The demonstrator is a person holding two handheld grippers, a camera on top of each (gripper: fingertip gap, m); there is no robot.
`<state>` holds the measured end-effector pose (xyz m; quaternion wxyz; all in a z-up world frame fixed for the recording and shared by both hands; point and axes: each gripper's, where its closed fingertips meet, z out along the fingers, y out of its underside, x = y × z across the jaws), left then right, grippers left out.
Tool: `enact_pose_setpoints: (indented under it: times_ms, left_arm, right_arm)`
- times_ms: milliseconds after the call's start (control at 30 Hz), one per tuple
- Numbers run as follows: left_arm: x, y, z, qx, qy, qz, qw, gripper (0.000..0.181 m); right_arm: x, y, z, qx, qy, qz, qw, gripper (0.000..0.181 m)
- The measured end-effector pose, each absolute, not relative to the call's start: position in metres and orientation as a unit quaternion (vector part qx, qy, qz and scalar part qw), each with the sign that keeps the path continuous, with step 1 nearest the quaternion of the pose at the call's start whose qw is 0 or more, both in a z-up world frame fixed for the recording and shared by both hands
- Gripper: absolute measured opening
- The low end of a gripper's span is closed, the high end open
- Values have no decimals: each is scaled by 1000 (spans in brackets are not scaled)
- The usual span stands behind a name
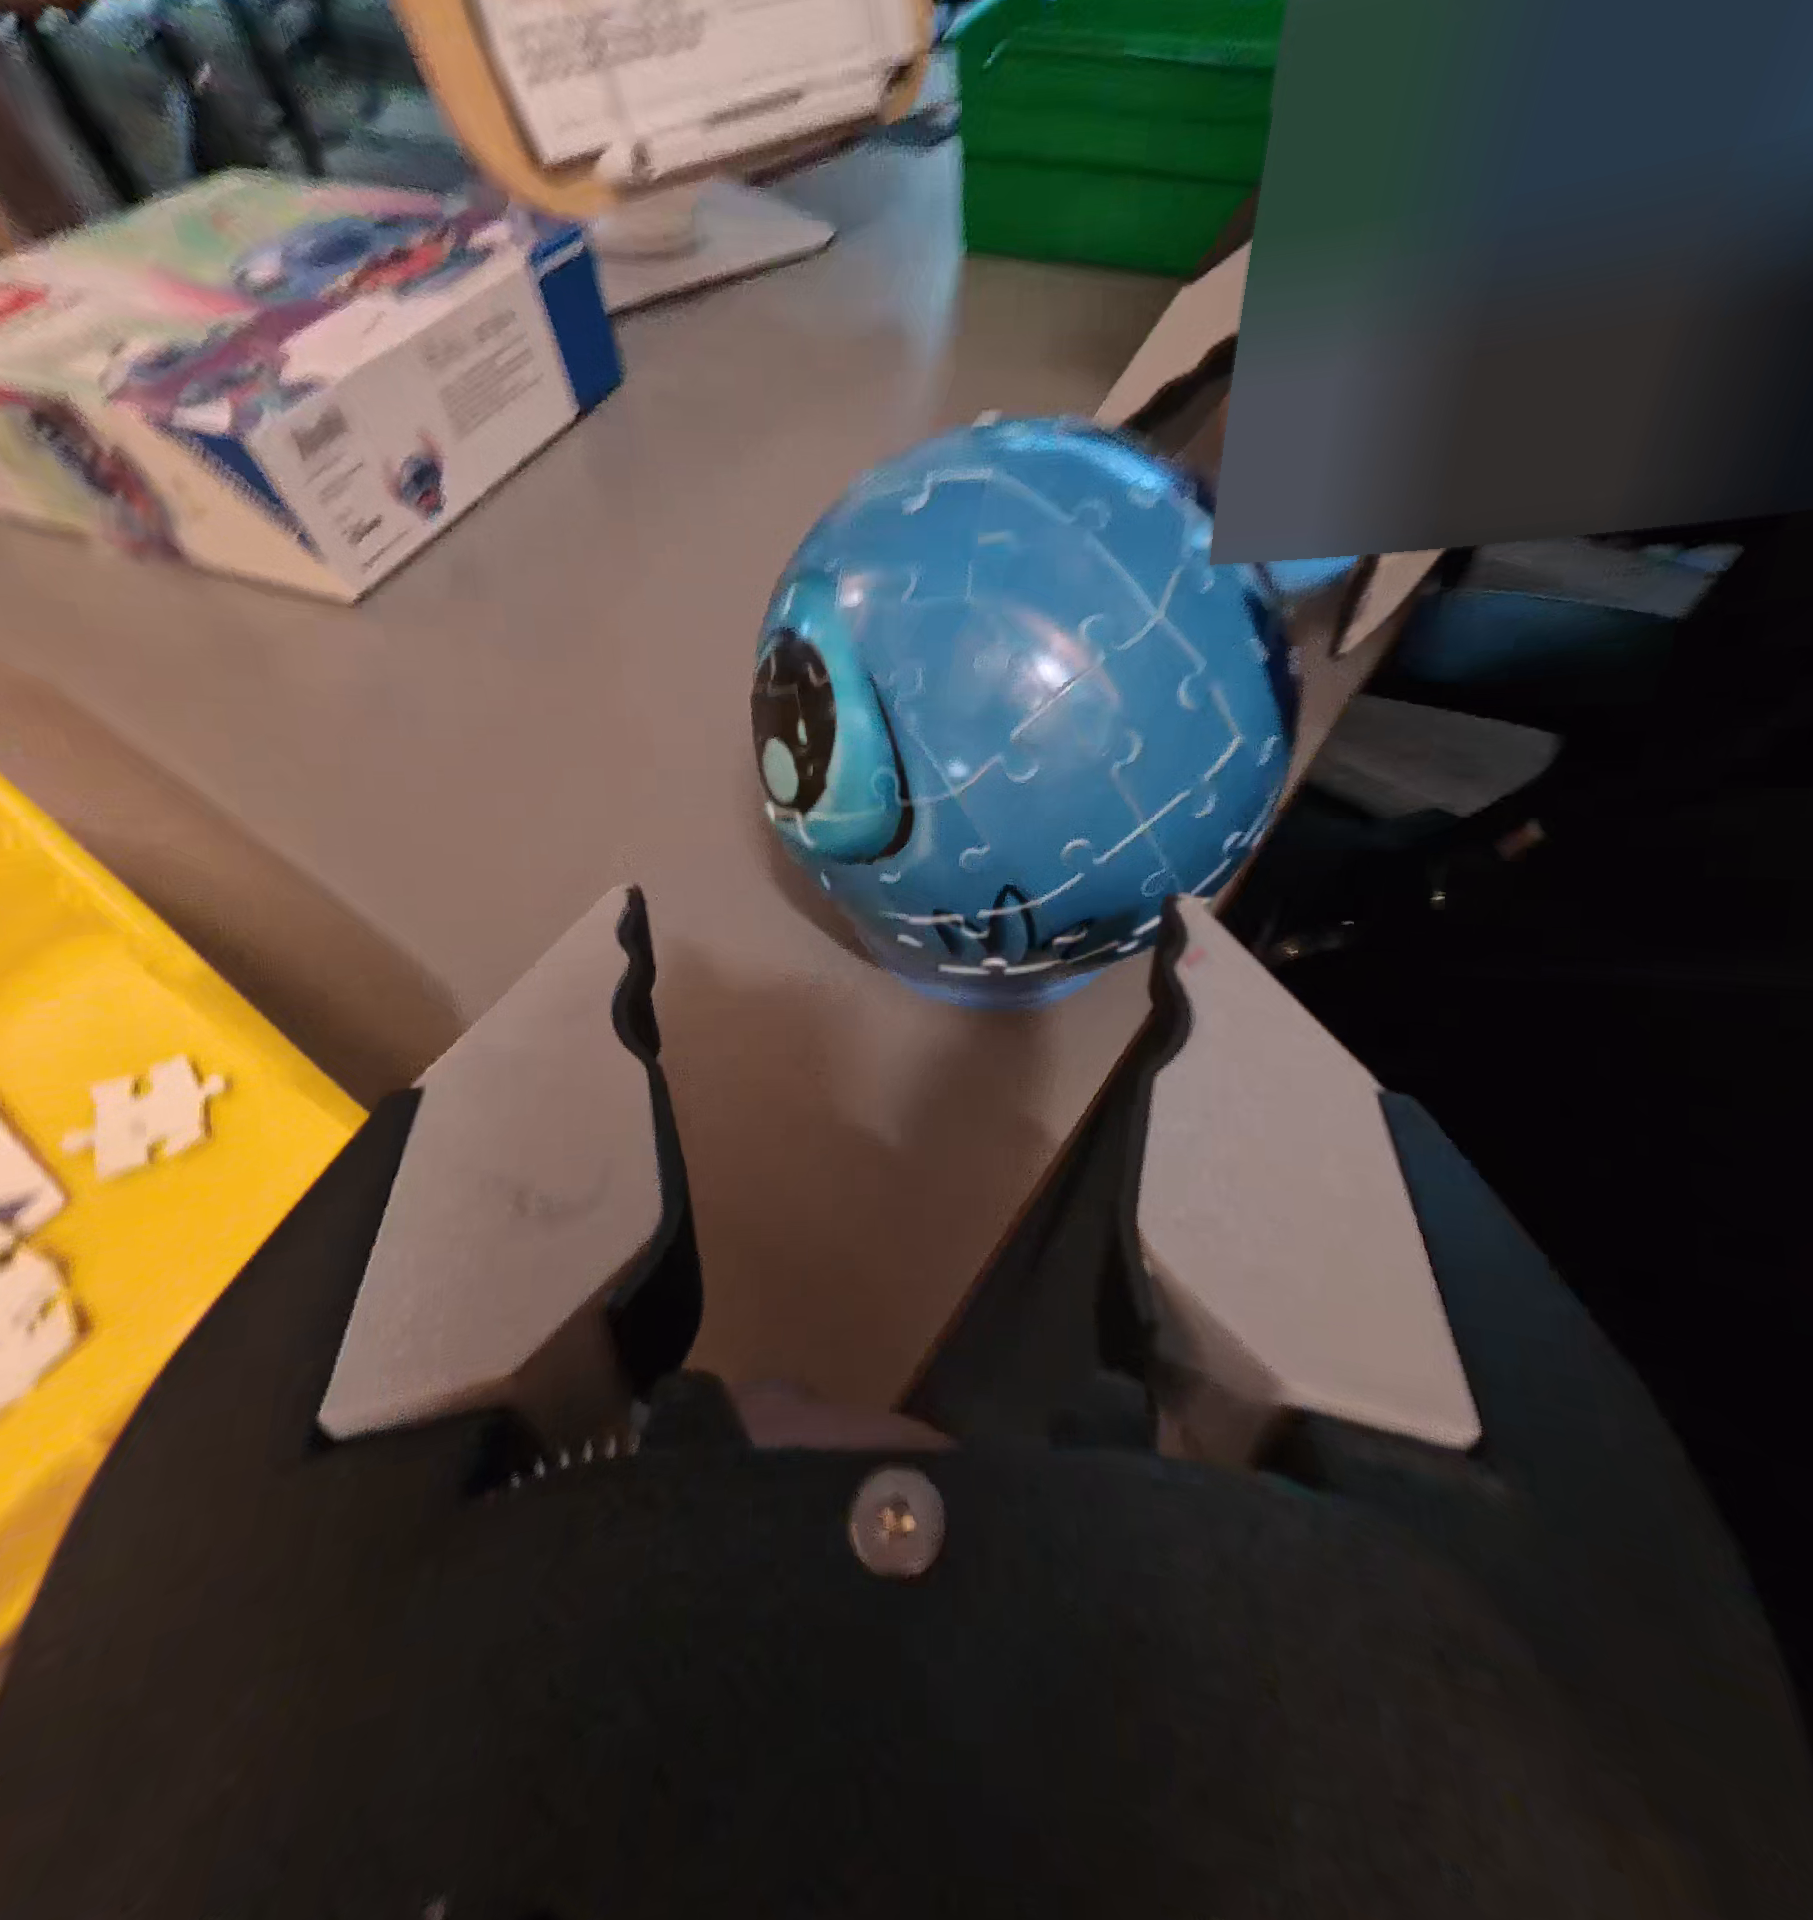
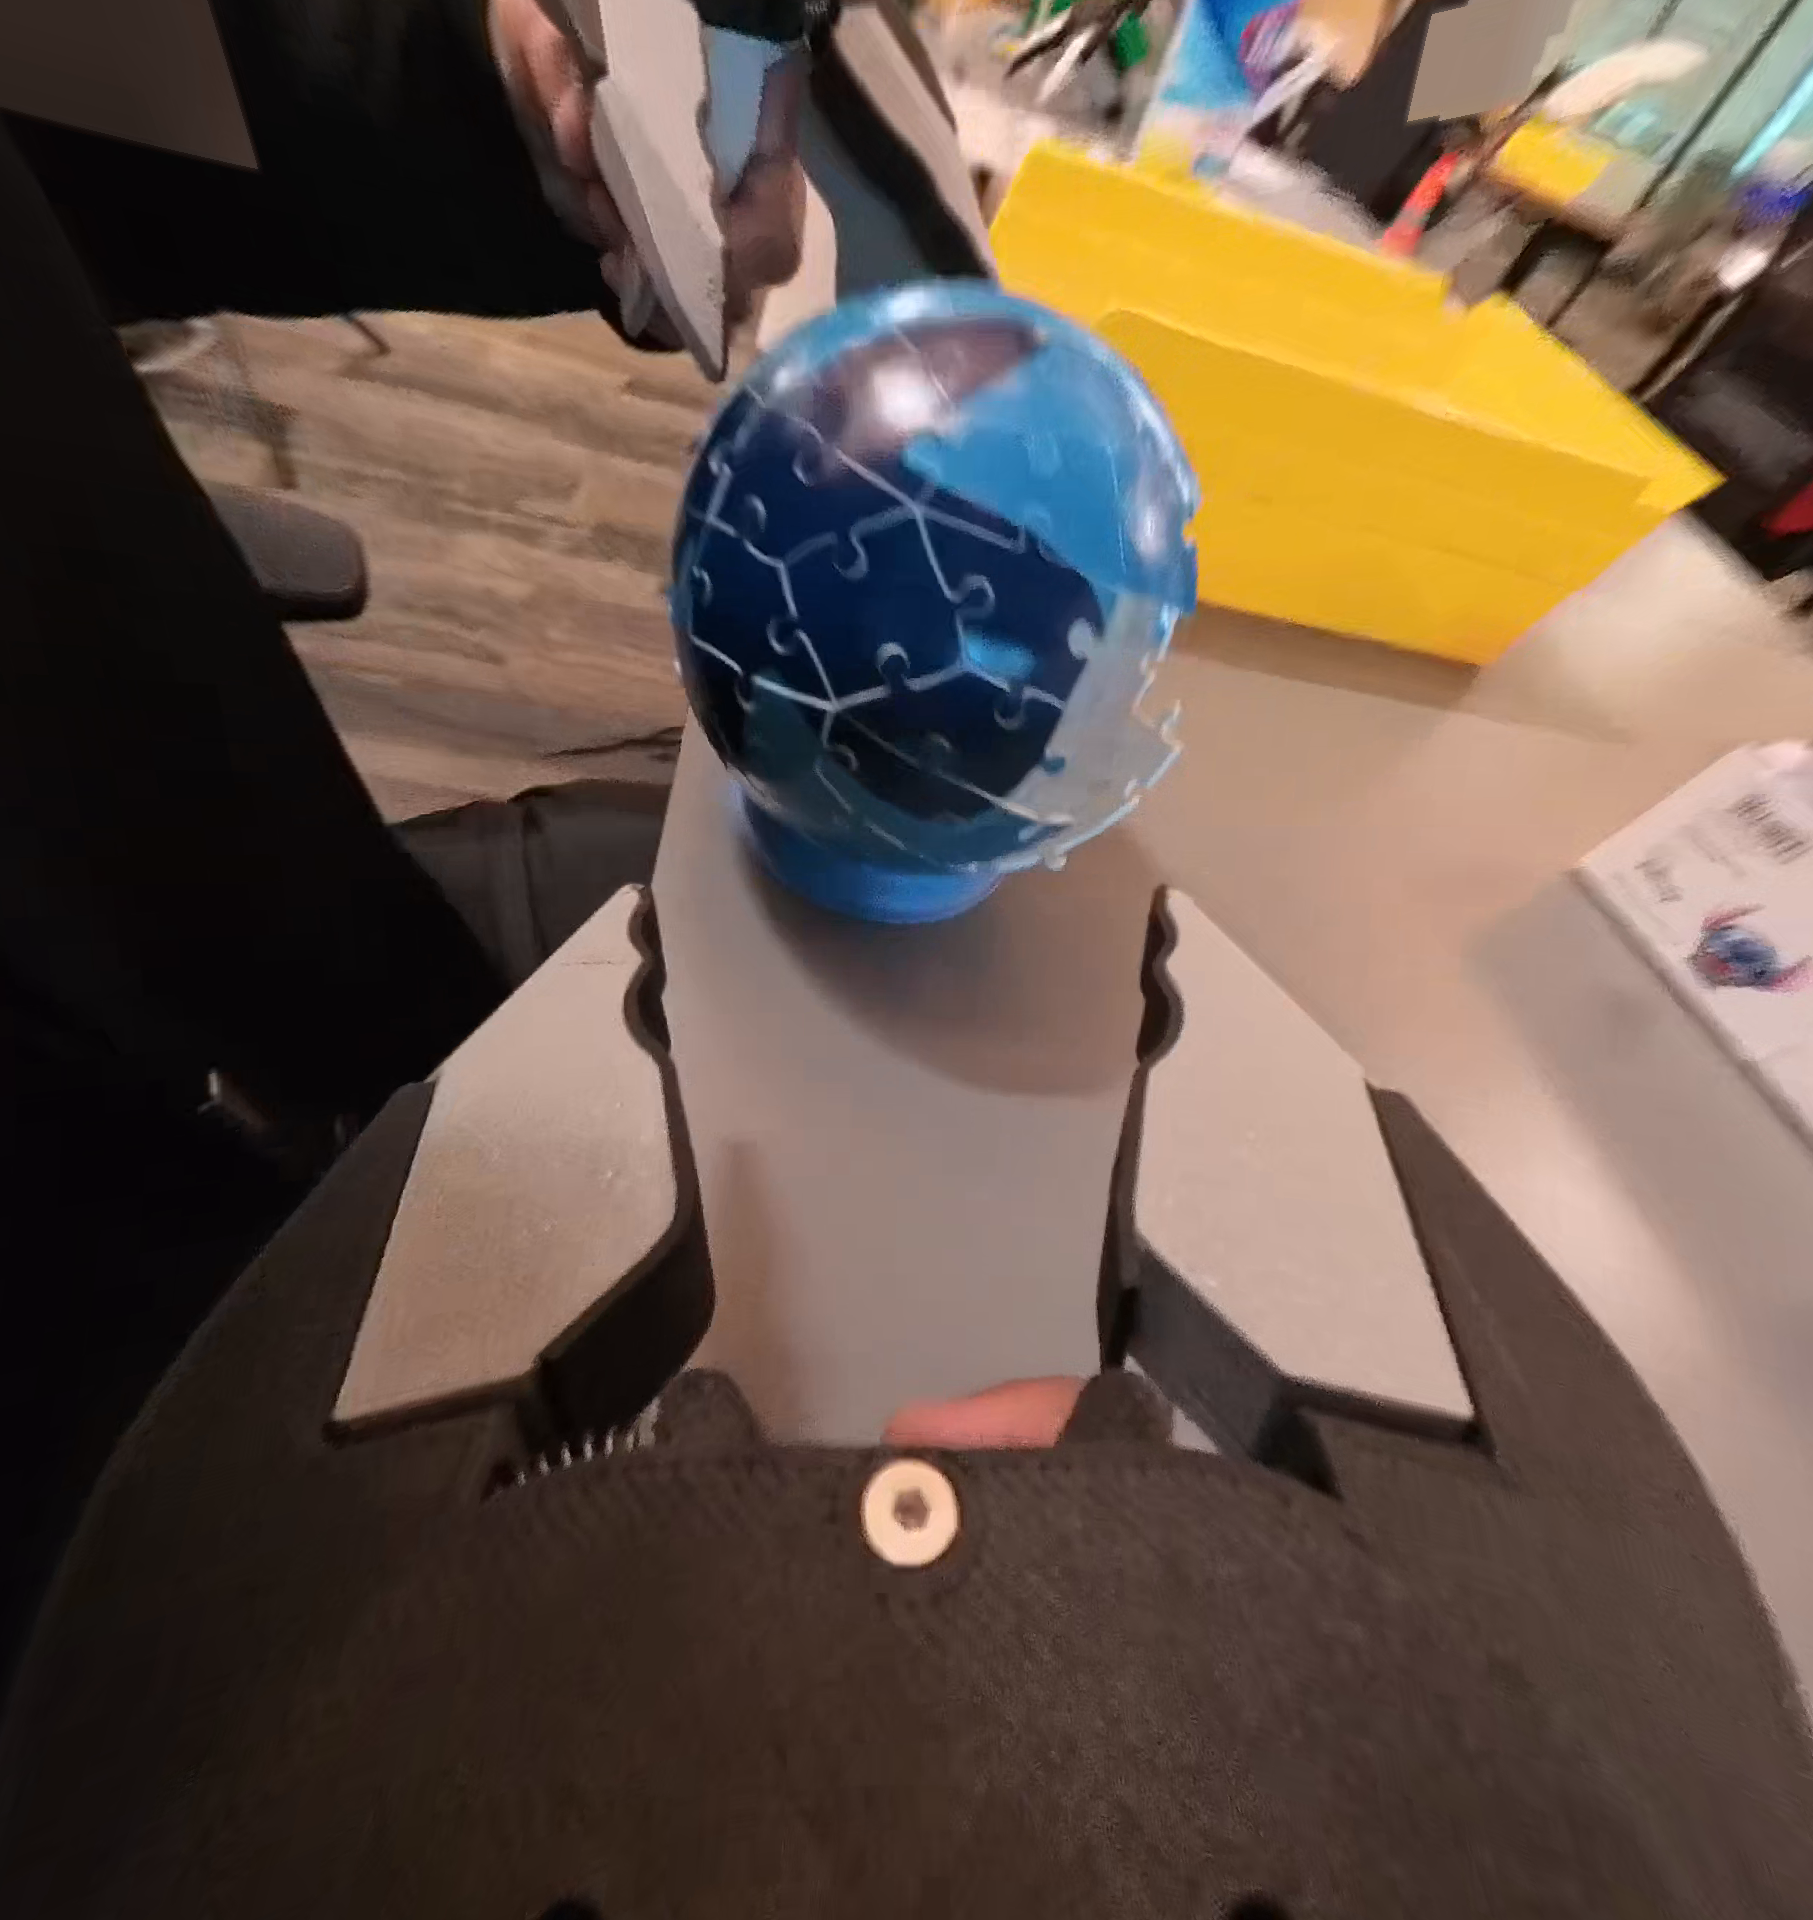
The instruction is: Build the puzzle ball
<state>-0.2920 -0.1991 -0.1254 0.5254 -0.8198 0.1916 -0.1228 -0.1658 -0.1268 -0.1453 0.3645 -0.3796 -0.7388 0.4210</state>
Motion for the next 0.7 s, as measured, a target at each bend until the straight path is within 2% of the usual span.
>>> enact_pose_setpoints:
  times_ms: [67,167,367,700]
  left_arm:
    - [-284,-198,-142,-842,182,-93,500,102]
    - [-273,-195,-162,-863,197,-61,461,103]
    - [-259,-185,-164,-855,199,-106,468,99]
    - [-275,-180,-143,-824,199,-162,505,98]
  right_arm:
    - [-171,-125,-152,-395,-737,442,324,91]
    - [-180,-127,-157,-407,-733,450,309,89]
    - [-190,-148,-155,-419,-722,468,290,82]
    - [-199,-158,-161,-438,-717,462,284,93]
